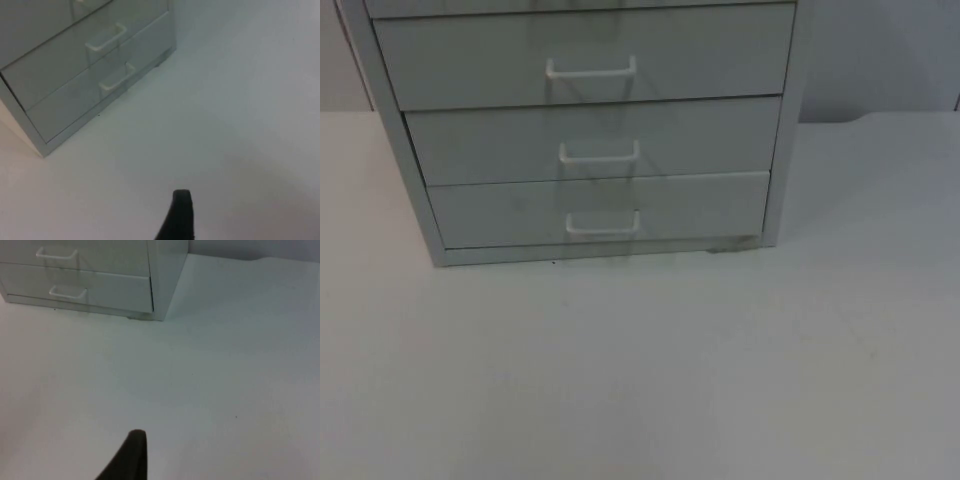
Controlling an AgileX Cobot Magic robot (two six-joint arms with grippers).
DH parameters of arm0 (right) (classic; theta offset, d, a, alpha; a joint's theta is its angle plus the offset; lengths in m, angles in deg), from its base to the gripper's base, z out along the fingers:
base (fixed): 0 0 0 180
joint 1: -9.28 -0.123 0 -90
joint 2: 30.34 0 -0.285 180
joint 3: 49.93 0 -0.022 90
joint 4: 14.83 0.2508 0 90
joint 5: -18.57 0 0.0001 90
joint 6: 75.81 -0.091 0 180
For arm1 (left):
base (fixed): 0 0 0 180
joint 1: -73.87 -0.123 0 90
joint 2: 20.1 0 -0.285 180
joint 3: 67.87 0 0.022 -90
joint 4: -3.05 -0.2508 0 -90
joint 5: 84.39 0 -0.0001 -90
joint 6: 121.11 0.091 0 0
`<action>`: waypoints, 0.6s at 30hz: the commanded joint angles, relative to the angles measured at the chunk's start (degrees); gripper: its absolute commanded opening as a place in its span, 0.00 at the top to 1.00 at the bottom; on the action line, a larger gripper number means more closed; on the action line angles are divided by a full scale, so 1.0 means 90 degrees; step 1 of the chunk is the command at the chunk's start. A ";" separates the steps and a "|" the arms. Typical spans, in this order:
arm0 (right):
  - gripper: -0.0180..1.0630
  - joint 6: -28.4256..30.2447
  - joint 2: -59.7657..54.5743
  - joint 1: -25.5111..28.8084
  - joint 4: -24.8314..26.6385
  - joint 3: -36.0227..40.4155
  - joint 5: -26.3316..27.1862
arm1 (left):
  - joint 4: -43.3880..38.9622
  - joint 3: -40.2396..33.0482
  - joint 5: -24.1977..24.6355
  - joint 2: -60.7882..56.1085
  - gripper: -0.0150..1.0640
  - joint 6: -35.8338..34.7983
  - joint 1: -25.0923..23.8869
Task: Open the drawer with the left hand, place the block into the drawer with the right hand, then close the drawer with the left hand.
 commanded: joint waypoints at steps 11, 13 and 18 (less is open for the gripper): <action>0.01 0.0005 0.0021 0.0003 0.0015 0.0014 0.0029 | -0.0014 -0.0037 -0.0072 -0.0029 0.30 -0.0077 0.0036; 0.01 0.0005 0.0021 0.0003 0.0015 0.0014 0.0029 | -0.0014 -0.0037 -0.0072 -0.0029 0.30 -0.0077 0.0036; 0.01 0.0005 0.0021 0.0003 0.0015 0.0014 0.0029 | -0.0014 -0.0037 -0.0072 -0.0029 0.06 -0.0077 0.0036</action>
